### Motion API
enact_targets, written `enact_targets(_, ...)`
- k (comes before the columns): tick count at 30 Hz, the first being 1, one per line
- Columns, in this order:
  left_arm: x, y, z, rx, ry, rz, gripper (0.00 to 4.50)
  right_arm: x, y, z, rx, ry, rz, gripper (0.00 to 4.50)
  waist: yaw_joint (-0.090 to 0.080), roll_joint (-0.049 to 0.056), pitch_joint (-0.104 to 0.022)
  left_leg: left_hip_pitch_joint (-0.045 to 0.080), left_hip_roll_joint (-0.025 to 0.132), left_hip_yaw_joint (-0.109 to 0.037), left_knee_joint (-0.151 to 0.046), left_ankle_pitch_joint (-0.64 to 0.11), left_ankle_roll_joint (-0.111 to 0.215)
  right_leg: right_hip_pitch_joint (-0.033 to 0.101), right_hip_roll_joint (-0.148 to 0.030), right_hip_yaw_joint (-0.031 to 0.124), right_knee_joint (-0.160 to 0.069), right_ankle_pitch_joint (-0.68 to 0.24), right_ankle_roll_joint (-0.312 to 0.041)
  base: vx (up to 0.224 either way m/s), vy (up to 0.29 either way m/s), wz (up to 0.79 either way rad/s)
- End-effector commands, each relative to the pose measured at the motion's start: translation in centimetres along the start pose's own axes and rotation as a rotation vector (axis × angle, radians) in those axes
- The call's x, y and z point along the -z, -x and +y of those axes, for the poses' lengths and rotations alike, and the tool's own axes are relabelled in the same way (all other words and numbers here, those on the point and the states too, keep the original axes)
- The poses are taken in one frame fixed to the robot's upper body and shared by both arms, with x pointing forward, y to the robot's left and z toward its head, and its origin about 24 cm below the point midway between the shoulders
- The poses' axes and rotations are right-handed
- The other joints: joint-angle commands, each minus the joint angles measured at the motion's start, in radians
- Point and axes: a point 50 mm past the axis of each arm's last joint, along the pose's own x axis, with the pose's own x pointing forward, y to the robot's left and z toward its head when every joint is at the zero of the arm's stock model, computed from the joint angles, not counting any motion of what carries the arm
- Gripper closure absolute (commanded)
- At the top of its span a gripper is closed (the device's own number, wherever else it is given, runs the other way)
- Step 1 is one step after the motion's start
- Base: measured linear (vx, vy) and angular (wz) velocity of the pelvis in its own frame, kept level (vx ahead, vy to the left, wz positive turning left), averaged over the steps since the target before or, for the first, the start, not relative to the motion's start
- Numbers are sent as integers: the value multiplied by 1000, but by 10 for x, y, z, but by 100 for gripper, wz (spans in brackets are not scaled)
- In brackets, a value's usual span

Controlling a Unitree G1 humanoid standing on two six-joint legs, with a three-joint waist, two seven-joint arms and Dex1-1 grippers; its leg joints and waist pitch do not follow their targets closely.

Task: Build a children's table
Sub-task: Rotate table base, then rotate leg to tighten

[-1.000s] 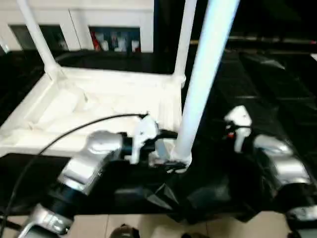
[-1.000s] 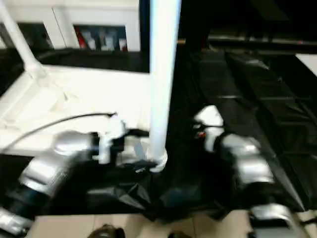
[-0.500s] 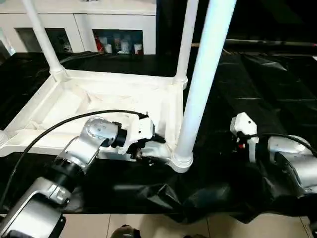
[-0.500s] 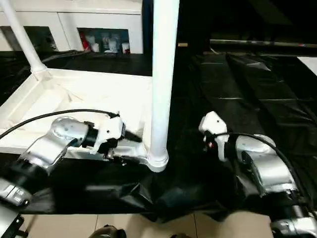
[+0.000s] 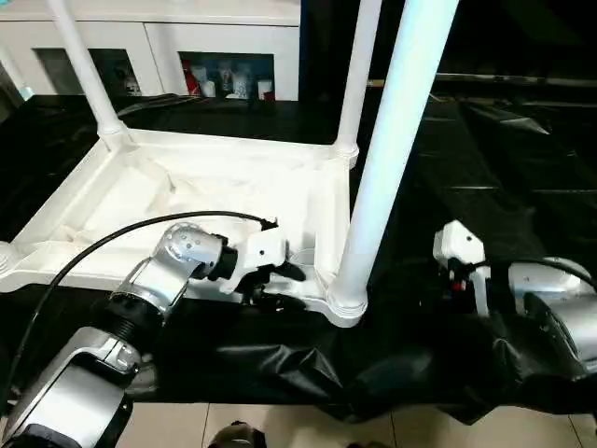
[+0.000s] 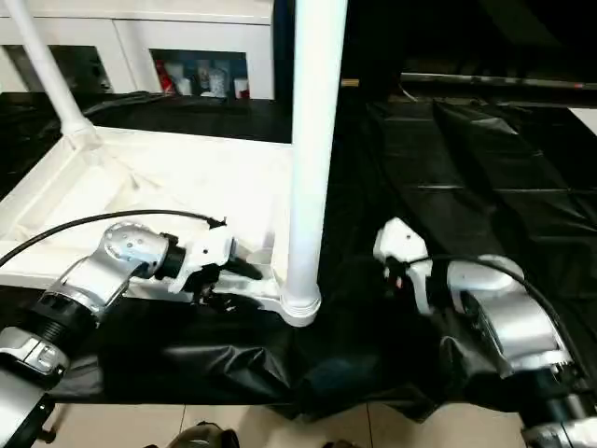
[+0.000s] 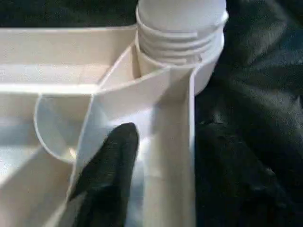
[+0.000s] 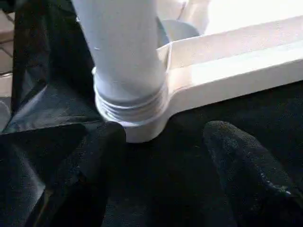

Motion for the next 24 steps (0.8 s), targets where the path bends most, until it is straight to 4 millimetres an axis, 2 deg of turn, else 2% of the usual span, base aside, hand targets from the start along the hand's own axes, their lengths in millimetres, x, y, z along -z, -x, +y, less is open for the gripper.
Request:
enact_targets(1,-3,5,4,3,-20,17,233,-3,2,2,-14,15,10,133,2,-11,-82,29,81,-52,-74,-241,20,39,-98,54,-85,-364,-191,0,0,0)
enact_targets(2,-3,5,4,3,-20,17,262,-3,2,2,-14,15,11,133,3,-11,-82,30,82,-52,-75,-246,15,38,-100,54,-85,-364,-193,0,0,0)
enact_targets(5,-2,5,5,3,-19,16,267,-4,3,2,-15,14,12,133,3,-11,-81,29,81,-52,-75,-247,14,40,-100,54,-86,-368,-193,0,0,0)
enact_targets(6,-2,5,5,2,-18,16,300,-4,3,2,-14,14,14,133,3,-11,-82,28,81,-52,-75,-244,14,40,-100,54,-86,-366,-193,0,0,0)
enact_targets(9,-2,5,6,1,-17,15,306,-4,3,2,-15,14,18,133,4,-11,-83,28,80,-51,-74,-237,16,40,-99,54,-84,-348,-196,0,0,0)
enact_targets(13,-2,6,7,7,-13,9,347,-4,3,2,-16,14,22,133,4,-11,-84,26,81,-52,-73,-229,18,42,-100,54,-81,-327,-204,0,0,0)
enact_targets(17,-2,5,6,20,-3,-5,363,-3,3,2,-20,12,26,133,6,-10,-84,27,82,-51,-73,-229,19,42,-100,54,-81,-323,-208,0,0,0)
enact_targets(19,-2,5,6,23,0,-7,397,-2,3,2,-20,11,27,133,5,-11,-84,27,82,-51,-73,-233,19,42,-101,54,-82,-330,-208,0,0,0)
enact_targets(22,-1,4,5,31,9,-10,395,-2,2,2,-22,11,26,133,5,-11,-83,28,82,-51,-74,-236,17,41,-100,54,-83,-339,-206,0,0,0)
enact_targets(24,0,4,5,27,17,-18,435,-2,2,2,-21,11,25,133,6,-12,-84,28,82,-51,-73,-236,16,41,-102,54,-82,-342,-206,0,0,0)
